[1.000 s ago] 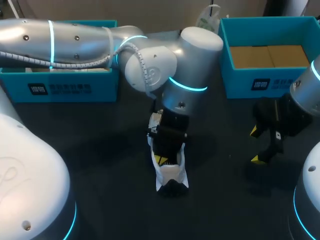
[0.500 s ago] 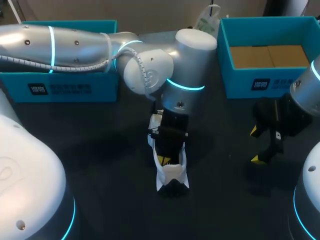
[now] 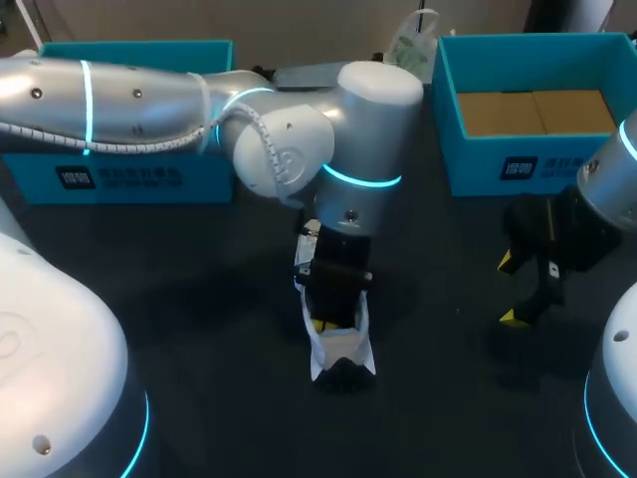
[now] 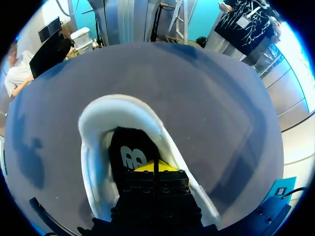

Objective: Take the shoe out of the shoebox, open the shoe tongue, remove and reinsert the insole, then place the shoe into the shoebox

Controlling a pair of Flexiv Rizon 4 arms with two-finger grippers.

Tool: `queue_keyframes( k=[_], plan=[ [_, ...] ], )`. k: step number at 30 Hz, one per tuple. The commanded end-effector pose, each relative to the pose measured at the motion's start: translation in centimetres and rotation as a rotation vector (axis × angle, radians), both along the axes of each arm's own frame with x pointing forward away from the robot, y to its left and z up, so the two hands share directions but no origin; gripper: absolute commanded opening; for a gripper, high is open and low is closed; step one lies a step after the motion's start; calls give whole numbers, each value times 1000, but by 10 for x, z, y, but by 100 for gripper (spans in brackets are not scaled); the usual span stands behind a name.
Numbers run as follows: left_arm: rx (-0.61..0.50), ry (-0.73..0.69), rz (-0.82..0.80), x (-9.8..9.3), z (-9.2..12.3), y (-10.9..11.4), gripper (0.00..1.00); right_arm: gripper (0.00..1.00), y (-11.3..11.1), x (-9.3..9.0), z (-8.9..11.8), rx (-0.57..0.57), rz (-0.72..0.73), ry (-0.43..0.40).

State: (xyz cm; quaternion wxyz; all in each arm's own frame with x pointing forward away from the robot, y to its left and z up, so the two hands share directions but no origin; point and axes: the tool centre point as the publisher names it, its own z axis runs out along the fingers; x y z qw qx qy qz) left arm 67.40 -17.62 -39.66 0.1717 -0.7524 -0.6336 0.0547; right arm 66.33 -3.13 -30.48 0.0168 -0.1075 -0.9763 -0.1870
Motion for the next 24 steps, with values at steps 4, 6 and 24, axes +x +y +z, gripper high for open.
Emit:
queue_keyframes(
  k=[4, 6, 24],
  plan=[
    [-9, -51, 27, 0, -15, -9, 0, 100, 0, -1, 0, -1, -1, -1],
    [-23, -58, 42, 2, -13, -9, 0, 100, 0, -1, 0, -1, -1, -1],
    [-92, -8, 19, -20, 6, -25, 0, 100, 0, -1, 0, -1, -1, -1]
  ],
)
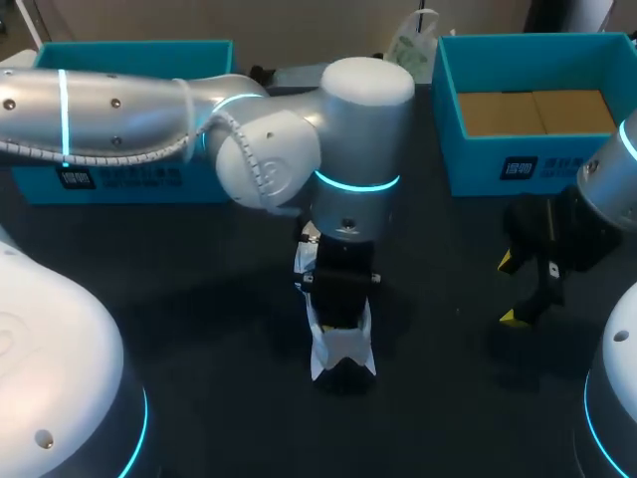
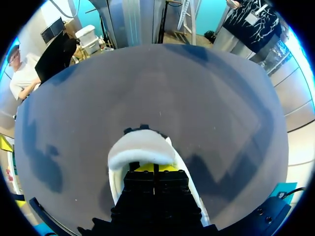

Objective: Take the shoe out of the shoebox, open the shoe tongue, remove and reinsert the insole, then place the shoe into the shoebox

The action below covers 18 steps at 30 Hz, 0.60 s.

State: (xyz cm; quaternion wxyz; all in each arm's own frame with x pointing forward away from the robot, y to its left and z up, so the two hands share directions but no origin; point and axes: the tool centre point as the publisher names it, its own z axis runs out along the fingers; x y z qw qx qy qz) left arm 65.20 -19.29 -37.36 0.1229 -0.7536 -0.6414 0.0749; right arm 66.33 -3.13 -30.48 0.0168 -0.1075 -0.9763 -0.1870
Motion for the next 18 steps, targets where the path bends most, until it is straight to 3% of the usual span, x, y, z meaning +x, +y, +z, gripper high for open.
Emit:
queue_keyframes(
  k=[1, 11, 18],
  plan=[
    [12, 30, -1, 2, -20, -10, 0, 100, 0, -1, 0, -1, -1, -1],
    [25, -12, 27, 7, -34, -11, 0, 100, 0, -1, 0, -1, -1, -1],
    [-7, -34, 52, 15, -17, 1, 0, 100, 0, -1, 0, -1, -1, -1]
  ],
)
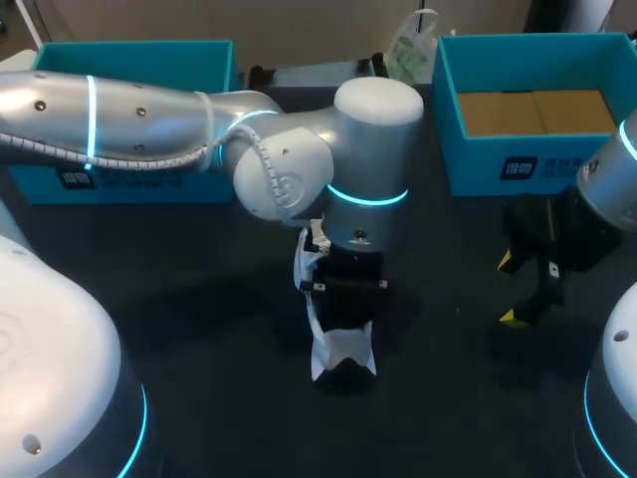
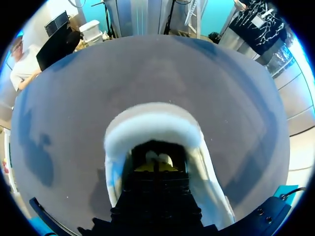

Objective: Take the shoe out of the shoebox, open the shoe tongue, remove and reinsert the insole, then place the shoe into the shoebox

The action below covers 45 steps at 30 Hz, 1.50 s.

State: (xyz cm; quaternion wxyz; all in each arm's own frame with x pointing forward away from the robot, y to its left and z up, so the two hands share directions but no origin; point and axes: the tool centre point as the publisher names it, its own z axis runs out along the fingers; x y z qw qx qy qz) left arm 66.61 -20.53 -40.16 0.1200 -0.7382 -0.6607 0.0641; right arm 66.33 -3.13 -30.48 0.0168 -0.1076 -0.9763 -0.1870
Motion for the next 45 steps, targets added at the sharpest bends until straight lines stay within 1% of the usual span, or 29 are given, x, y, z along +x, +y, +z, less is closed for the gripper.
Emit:
queue_keyframes(
  k=[1, 8, 11, 14, 22, 28, 32, 36, 37, 38, 39, 40, 41, 42, 45],
  plan=[
    [-27, -20, 5, 2, 14, 14, 0, 100, 0, -1, 0, -1, -1, -1],
    [-50, -69, 8, 7, 38, 16, 0, 100, 0, -1, 0, -1, -1, -1],
    [-43, -110, 24, 11, 42, 12, 0, 100, 0, -1, 0, -1, -1, -1],
    [-43, -158, 48, 12, 45, 9, 0, 100, 0, -1, 0, -1, -1, -1],
    [-23, -184, 89, 17, 39, 8, 0, 100, 0, -1, 0, -1, -1, -1],
    [-25, -269, 115, 22, 36, 9, 0, 100, 0, -1, 0, -1, -1, -1],
    [-26, -275, 112, 28, 32, 9, 0, 100, 0, -1, 0, -1, -1, -1],
    [-18, -314, 101, 27, 36, 11, 0, 100, 0, -1, 0, -1, -1, -1],
    [-11, -328, 104, 27, 36, 11, 5, 100, 0, -1, 0, -1, -1, -1],
    [-4, -337, 102, 27, 36, 11, 27, 100, 0, -1, 0, -1, -1, -1],
    [-2, -339, 102, 28, 34, 11, 42, 100, 0, -1, 0, -1, -1, -1],
    [1, -338, 105, 30, 33, 11, 52, 100, 0, -1, 0, -1, -1, -1],
    [4, -334, 107, 31, 32, 11, 72, 100, 0, -1, 0, -1, -1, -1],
    [4, -331, 110, 32, 32, 11, 85, 100, 0, -1, 0, -1, -1, -1],
    [2, -330, 118, 33, 32, 12, 100, 100, 0, -1, 0, -1, -1, -1]
  ],
)
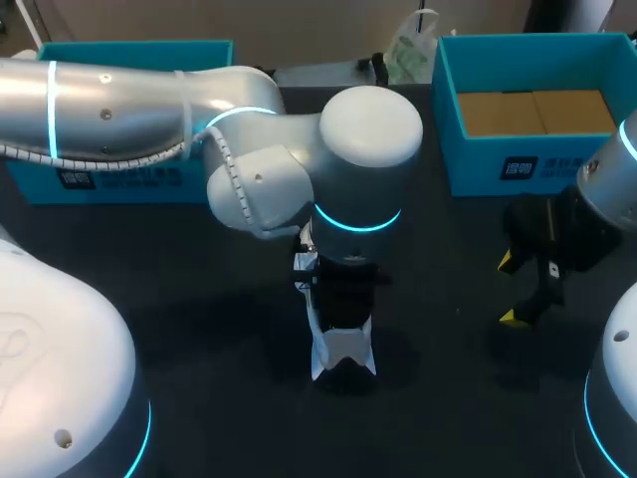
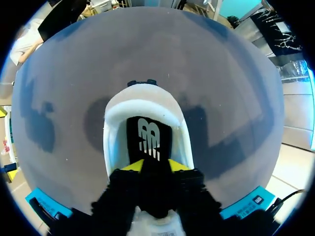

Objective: Take the shoe out of the shoebox, open the shoe tongue, remove and reinsert the insole, then place the shoe into the shoebox

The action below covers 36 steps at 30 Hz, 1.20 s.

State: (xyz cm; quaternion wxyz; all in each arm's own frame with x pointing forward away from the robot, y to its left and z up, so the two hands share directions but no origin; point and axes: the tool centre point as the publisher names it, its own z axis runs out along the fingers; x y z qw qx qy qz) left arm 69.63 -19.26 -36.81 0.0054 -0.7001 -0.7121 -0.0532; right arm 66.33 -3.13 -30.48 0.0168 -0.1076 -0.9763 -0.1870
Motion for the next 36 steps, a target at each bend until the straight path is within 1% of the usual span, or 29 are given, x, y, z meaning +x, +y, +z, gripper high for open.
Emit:
queue_keyframes(
  k=[1, 4, 10, 16, 21, 25, 29, 33, 36],
  plan=[
    [0, 4, 7, 3, -1, 0, 100, 100, 0, -1, 0, -1, -1, -1],
    [-3, -2, 15, 3, 0, 2, 100, 100, 0, -1, 0, -1, -1, -1],
    [1, 3, 44, 10, -3, 5, 100, 100, 0, -1, 0, -1, -1, -1],
    [-13, -2, 47, 6, 3, 9, 100, 100, 0, -1, 0, -1, -1, -1],
    [-27, 24, 55, 13, 7, 9, 100, 100, 0, -1, 0, -1, -1, -1],
    [-54, 60, 52, 15, 15, 13, 100, 100, 0, -1, 0, -1, -1, -1],
    [-60, 71, 57, 18, 16, 13, 100, 100, 0, -1, 0, -1, -1, -1],
    [-54, 38, 44, 7, 17, 10, 100, 100, 0, -1, 0, -1, -1, -1],
    [-57, 46, 43, 6, 18, 10, 100, 100, 0, -1, 0, -1, -1, -1]
  ],
)
